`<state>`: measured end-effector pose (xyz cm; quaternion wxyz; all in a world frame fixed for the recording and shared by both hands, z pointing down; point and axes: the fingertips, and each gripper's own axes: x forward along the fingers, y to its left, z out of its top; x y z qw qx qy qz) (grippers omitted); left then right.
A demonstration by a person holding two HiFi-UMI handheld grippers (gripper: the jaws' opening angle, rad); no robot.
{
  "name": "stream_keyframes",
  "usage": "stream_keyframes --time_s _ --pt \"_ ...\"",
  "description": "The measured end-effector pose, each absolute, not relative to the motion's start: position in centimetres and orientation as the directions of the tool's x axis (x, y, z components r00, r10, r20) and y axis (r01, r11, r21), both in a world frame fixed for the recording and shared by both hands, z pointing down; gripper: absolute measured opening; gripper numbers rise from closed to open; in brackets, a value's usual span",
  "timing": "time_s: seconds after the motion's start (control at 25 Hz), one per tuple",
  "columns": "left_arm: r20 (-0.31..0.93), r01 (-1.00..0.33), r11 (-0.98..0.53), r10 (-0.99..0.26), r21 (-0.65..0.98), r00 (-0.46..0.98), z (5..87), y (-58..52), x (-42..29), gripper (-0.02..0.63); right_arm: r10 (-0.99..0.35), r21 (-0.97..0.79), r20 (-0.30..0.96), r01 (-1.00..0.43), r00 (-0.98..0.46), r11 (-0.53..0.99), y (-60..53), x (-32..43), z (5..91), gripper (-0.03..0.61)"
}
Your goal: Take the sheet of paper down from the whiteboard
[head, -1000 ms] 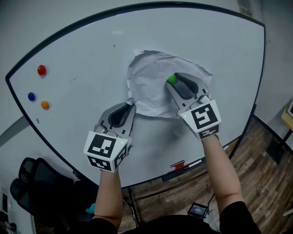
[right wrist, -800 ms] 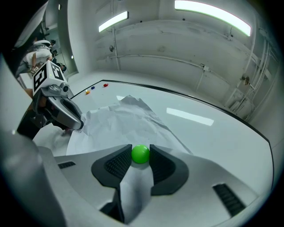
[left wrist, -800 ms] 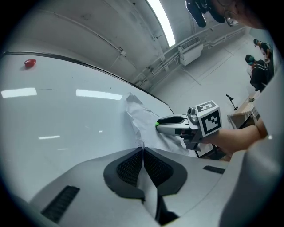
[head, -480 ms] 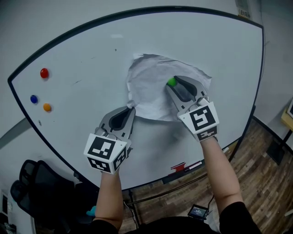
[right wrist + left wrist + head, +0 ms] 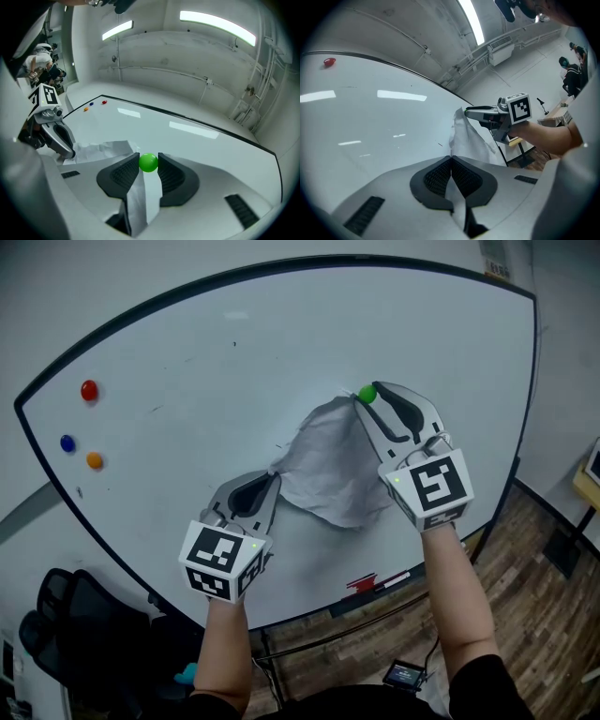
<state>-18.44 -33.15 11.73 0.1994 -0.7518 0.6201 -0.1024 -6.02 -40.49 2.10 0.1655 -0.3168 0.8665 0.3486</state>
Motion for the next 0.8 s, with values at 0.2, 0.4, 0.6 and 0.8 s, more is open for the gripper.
stream_keyframes --time_s 0.2,0.4,0.6,0.8 --pt "-0.06 -0.893 -0.163 -0.977 -0.418 0.207 13.3 -32.6 -18.6 0.017 -0.425 0.492 -0.516 -0.664 -0.743 0.563 -40.3 -5.7 1.7 0.13" --pt "-0.016 -0.9 -0.17 -0.981 -0.401 0.192 15.7 -32.3 -19.1 0.017 -0.43 0.489 -0.511 -0.663 -0.744 0.566 -40.8 -5.6 1.7 0.13" --pt "0.023 -0.903 -0.181 -0.982 -0.389 0.187 18.0 -31.6 -19.1 0.017 -0.425 0.483 -0.486 -0.64 -0.764 0.598 -41.4 -6.4 2.3 0.13" --pt "0.054 -0.906 -0.199 -0.98 -0.373 0.193 19.7 -31.3 -19.1 0.017 -0.431 0.487 -0.457 -0.625 -0.778 0.611 -42.0 -7.6 3.2 0.13"
